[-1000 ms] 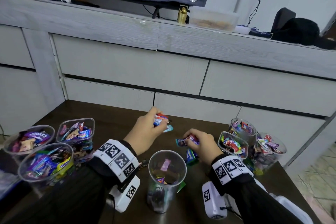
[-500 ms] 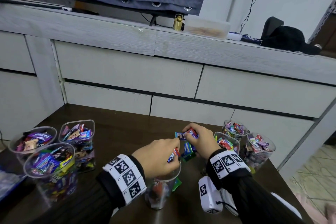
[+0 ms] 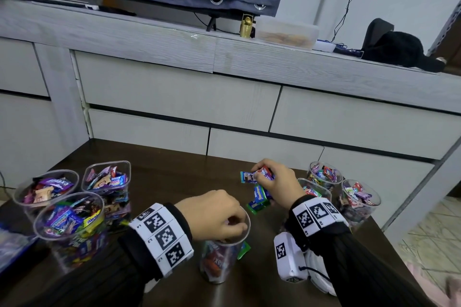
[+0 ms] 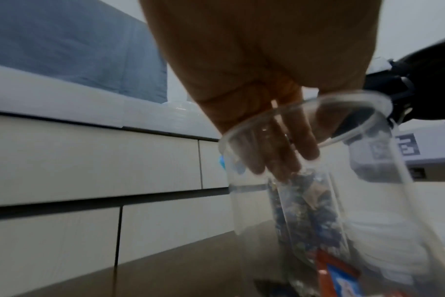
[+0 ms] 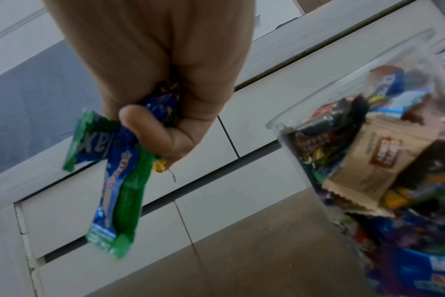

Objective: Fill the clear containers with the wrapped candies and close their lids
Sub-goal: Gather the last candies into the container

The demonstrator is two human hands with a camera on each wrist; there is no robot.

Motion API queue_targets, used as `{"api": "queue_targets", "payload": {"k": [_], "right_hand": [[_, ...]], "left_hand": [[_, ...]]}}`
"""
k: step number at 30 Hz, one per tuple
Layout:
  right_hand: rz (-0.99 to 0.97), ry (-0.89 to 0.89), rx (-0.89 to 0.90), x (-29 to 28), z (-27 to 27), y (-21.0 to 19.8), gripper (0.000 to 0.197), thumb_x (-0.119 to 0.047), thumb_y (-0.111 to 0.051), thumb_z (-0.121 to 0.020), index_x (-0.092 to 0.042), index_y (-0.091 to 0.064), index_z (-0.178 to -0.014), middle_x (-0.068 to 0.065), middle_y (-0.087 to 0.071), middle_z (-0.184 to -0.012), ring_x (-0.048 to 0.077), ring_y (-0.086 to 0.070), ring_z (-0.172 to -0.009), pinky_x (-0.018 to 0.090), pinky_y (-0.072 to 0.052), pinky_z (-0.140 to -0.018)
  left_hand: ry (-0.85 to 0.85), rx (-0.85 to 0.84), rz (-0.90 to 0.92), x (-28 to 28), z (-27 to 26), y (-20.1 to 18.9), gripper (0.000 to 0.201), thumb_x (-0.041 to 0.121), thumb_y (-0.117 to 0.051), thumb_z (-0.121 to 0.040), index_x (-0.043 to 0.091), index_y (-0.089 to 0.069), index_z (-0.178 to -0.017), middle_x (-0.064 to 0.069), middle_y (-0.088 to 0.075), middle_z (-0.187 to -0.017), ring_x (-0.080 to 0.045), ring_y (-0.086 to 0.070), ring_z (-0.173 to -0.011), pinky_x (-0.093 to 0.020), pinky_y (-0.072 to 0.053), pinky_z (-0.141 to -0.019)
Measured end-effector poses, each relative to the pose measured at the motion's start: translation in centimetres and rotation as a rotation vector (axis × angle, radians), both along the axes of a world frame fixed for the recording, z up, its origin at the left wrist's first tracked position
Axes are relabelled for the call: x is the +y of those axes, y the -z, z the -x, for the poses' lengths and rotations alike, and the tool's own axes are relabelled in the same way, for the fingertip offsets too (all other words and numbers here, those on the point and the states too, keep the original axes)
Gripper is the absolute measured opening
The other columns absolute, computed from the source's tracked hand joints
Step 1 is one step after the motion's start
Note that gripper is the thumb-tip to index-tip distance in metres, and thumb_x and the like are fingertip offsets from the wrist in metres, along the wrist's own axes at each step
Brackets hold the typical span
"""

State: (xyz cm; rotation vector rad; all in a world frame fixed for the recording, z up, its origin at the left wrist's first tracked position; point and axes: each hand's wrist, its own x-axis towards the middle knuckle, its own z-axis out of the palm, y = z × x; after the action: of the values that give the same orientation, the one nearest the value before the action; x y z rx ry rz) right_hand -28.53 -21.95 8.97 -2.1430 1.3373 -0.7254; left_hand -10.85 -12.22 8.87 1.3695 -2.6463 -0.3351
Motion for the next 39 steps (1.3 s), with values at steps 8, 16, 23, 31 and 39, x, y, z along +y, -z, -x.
{"api": "queue_targets", "payload": {"k": [8, 16, 23, 31, 39], "right_hand": [[-0.024, -0.081, -0.228, 1.8, -0.8, -3.2, 0.009, -0.021, -0.057, -0.093, -0.018, -0.061, -0.1, 0.002, -0.063, -0.082, 0.003, -0.058, -0.046, 0.02, -0.041, -0.033], [0.056, -0.232, -0.214, 5.8, -2.5, -0.7, 0.008, -0.021, -0.058, -0.092, -0.028, -0.059, -0.096, -0.008, -0.065, -0.09, -0.007, -0.06, -0.072, 0.007, -0.044, -0.058], [0.183, -0.311, 0.026, 6.8, -2.4, 0.8, 0.015, -0.019, -0.054, -0.093, -0.023, -0.059, -0.106, -0.004, -0.064, -0.097, 0.004, -0.059, -0.084, 0.014, -0.045, -0.073], [0.226, -0.369, 0.369, 6.3, -3.5, 0.2, 0.02, -0.024, -0.054, -0.089, -0.022, -0.058, -0.108, 0.005, -0.063, -0.092, 0.023, -0.06, -0.085, 0.031, -0.048, -0.072], [0.143, -0.389, 0.321, 6.1, -3.5, 0.3, 0.021, -0.033, -0.059, -0.088, -0.024, -0.053, -0.106, 0.002, -0.063, -0.093, 0.018, -0.061, -0.083, 0.033, -0.052, -0.074]], "left_hand": [[-0.292, 0.483, -0.157, 1.0, -2.4, 3.7, 0.109, 0.082, -0.072, -0.047, 0.05, -0.012, -0.133, 0.02, -0.023, -0.141, 0.003, -0.033, -0.13, -0.031, -0.038, -0.11], [-0.248, 0.78, -0.382, 0.8, -2.1, 4.6, 0.13, 0.06, -0.089, -0.046, 0.036, -0.008, -0.146, 0.014, -0.042, -0.144, 0.004, -0.048, -0.127, -0.034, -0.042, -0.11], [-0.325, 0.892, -0.38, 1.0, -2.3, 5.2, 0.129, 0.059, -0.091, -0.04, 0.055, -0.009, -0.139, 0.011, -0.042, -0.143, -0.004, -0.046, -0.13, -0.041, -0.038, -0.113], [-0.3, 0.909, -0.358, 1.1, -2.1, 4.7, 0.081, 0.043, -0.092, -0.048, 0.026, -0.052, -0.117, -0.001, -0.064, -0.118, -0.011, -0.061, -0.113, -0.045, -0.048, -0.101], [-0.265, 0.847, -0.35, 0.9, -2.4, 4.9, 0.086, 0.046, -0.093, -0.049, 0.031, -0.05, -0.122, 0.006, -0.065, -0.119, -0.01, -0.062, -0.113, -0.044, -0.051, -0.097]]}}
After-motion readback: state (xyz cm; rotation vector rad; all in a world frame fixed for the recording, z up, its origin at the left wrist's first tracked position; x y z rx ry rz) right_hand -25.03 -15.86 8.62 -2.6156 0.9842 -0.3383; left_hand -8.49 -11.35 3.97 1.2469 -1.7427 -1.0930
